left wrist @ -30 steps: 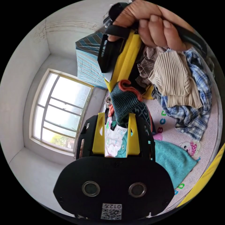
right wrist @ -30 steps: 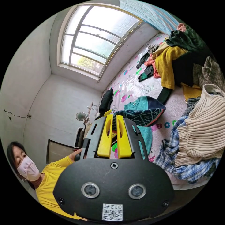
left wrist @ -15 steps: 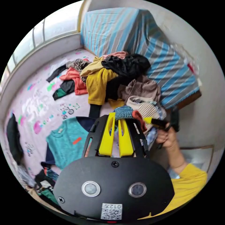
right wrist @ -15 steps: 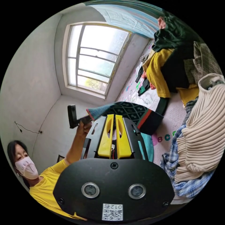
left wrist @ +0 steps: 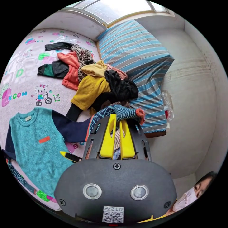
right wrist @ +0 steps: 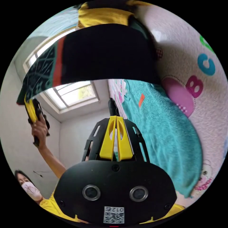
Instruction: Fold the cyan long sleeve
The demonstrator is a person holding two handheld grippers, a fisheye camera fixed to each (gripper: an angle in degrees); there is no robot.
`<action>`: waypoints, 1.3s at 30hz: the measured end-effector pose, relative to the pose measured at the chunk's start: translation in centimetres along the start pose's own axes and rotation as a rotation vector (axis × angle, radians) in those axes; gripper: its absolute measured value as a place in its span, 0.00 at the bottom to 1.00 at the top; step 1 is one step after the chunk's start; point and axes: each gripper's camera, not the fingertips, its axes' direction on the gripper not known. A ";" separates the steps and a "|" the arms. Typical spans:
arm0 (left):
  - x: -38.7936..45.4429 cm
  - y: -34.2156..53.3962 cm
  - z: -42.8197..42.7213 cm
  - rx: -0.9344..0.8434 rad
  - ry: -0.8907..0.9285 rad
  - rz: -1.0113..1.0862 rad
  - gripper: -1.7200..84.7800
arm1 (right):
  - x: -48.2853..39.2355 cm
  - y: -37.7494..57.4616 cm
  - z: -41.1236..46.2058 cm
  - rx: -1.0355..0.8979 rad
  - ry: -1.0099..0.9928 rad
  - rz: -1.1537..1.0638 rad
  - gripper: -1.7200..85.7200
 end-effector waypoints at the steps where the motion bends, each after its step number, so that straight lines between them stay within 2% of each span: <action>1: -1.6 -0.4 -1.4 0.029 0.034 -0.009 0.02 | 1.1 -1.0 0.6 0.080 -0.086 0.065 0.03; 4: -6.9 -0.5 -6.6 0.149 0.076 -0.039 0.02 | 1.8 -3.6 0.4 0.253 -0.124 0.074 0.03; 8: -18.0 2.5 -12.5 0.301 0.029 -0.156 0.02 | 0.7 -6.2 -1.0 0.316 0.123 -0.012 0.03; 10: -28.1 6.5 -14.0 0.323 -0.016 -0.342 0.03 | 0.8 -7.5 -1.3 0.282 0.283 -0.042 0.03; 13: -39.4 12.9 -13.7 0.316 -0.030 -0.599 0.04 | 2.1 -8.3 -1.9 0.283 0.369 -0.025 0.03; 16: -44.8 17.2 -13.0 0.295 -0.002 -0.718 0.05 | 3.1 -8.9 -2.1 0.291 0.399 0.008 0.03; 20: -45.8 17.6 -12.8 0.304 0.055 -0.675 0.06 | 2.8 -9.6 -0.9 0.252 0.448 0.001 0.03; 21: -45.5 17.1 -12.9 0.294 0.041 -0.633 0.06 | 1.8 -9.4 -0.4 0.257 0.510 -0.029 0.03; 25: -43.3 14.8 -12.7 0.217 -0.035 -0.449 0.06 | -3.8 -8.6 4.2 0.169 0.798 -0.419 0.04; 27: -42.4 14.1 -12.5 0.197 -0.059 -0.386 0.06 | -5.5 -9.4 6.5 0.113 0.859 -0.531 0.05; 29: -41.7 13.6 -12.1 0.186 -0.064 -0.341 0.06 | -6.6 -11.0 8.4 0.075 0.882 -0.574 0.07; 33: -40.0 11.8 -11.5 0.198 -0.034 -0.237 0.06 | -6.0 -16.0 12.5 -0.052 0.889 -0.498 0.11; 36: -37.7 10.7 -12.4 0.251 -0.045 -0.102 0.05 | -5.1 -17.7 14.5 -0.118 0.873 -0.458 0.07; 39: -37.4 11.8 -14.0 0.348 -0.136 -0.051 0.05 | -7.6 -16.9 15.4 -0.101 0.910 -0.641 0.05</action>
